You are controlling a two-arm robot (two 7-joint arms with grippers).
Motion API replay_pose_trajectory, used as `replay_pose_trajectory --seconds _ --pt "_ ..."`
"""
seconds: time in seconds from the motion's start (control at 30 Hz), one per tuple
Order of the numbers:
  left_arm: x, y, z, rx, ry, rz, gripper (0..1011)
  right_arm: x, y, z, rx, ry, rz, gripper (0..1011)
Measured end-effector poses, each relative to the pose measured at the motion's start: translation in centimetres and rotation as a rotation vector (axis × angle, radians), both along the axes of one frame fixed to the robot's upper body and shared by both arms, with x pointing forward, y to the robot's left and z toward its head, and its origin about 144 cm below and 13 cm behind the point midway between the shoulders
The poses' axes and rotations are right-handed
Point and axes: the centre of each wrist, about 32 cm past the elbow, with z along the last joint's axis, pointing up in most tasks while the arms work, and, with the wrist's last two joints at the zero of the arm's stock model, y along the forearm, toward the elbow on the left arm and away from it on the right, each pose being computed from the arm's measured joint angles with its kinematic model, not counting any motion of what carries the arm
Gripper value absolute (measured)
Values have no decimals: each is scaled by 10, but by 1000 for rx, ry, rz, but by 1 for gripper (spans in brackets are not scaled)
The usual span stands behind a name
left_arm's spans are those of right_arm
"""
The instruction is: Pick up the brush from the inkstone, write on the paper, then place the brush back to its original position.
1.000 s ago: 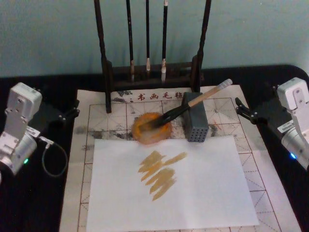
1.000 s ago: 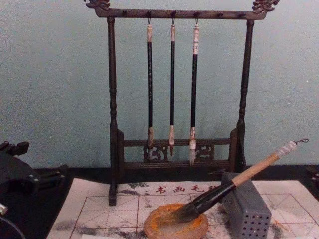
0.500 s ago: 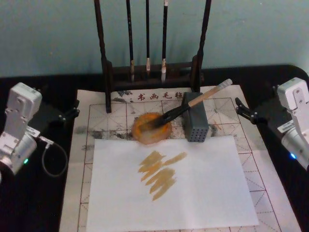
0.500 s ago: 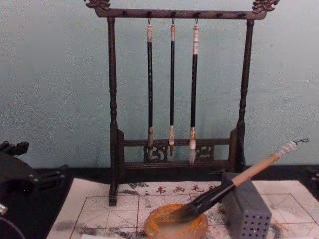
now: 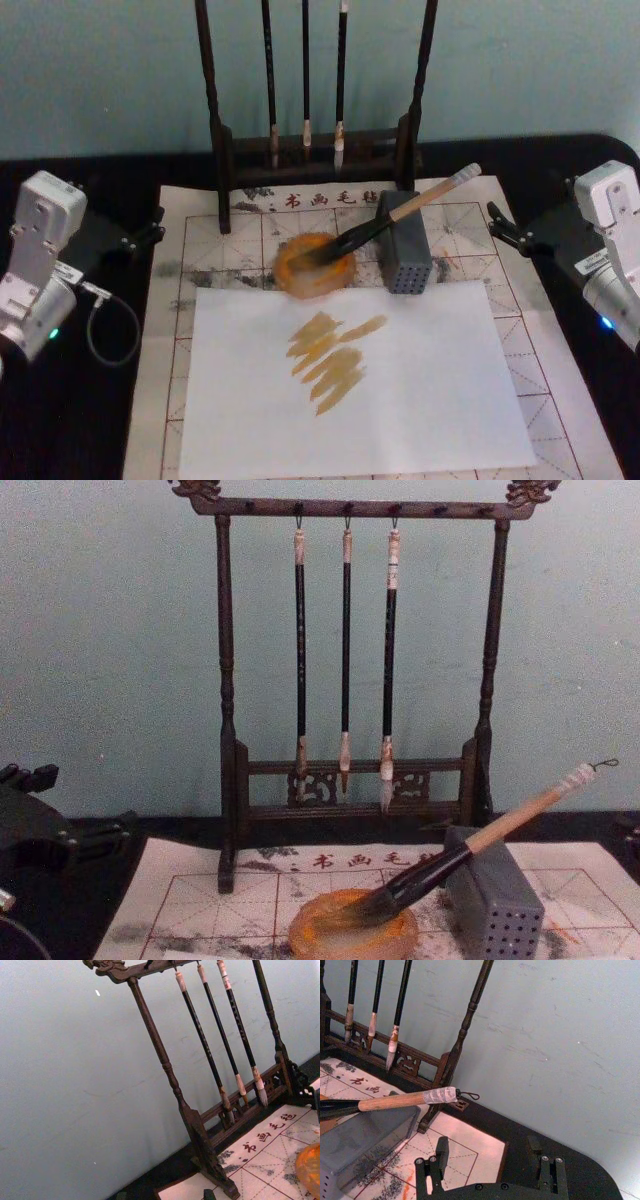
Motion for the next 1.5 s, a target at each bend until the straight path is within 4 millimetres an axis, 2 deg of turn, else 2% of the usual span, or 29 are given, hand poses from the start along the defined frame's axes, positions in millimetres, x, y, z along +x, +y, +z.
replay_pose_trajectory --seconds 0.83,1.23,1.5 --pt "0 0 0 0 0 0 1001 0 -1 0 47 -2 6 1003" --pt "0 0 0 0 0 0 1001 -9 -6 4 365 86 54 1002" --pt "0 0 0 0 0 0 1001 -8 -9 -4 657 167 116 1002"
